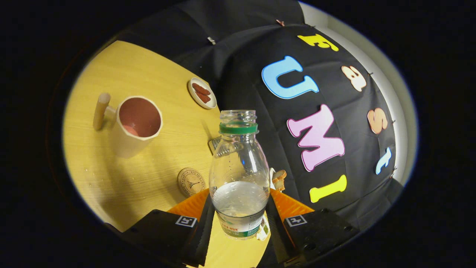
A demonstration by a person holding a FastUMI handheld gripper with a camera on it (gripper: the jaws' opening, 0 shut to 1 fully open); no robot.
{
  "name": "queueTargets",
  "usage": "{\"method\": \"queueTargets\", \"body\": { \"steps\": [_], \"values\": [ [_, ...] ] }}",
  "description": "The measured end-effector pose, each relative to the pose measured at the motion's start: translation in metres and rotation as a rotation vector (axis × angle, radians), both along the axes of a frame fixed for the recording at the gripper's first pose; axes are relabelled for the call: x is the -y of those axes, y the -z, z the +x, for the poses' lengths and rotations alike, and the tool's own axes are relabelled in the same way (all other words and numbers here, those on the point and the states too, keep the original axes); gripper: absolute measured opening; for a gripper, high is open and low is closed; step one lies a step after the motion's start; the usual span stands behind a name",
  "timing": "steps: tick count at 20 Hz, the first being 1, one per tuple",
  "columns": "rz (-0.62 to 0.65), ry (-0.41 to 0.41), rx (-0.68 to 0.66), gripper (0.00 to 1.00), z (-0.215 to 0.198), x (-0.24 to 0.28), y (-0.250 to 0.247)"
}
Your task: Take the bottle from table, then pour the juice into the cup, finally place the bottle on the coaster
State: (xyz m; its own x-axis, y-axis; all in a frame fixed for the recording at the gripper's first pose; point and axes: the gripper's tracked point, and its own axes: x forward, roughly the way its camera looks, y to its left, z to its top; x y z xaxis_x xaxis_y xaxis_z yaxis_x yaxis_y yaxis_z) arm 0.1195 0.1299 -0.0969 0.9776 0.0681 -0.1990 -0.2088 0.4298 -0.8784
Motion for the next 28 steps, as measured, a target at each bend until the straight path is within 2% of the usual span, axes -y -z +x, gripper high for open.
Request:
{"method": "queueTargets", "body": {
  "steps": [11,18,28],
  "values": [
    [-0.165,-0.117,-0.009,0.71,0.012,-0.035,0.025],
    [-0.276,-0.138,-0.047,0.71,0.021,-0.037,0.042],
    [-0.415,-0.2,-0.036,0.71,0.024,-0.043,0.048]
  ]
}}
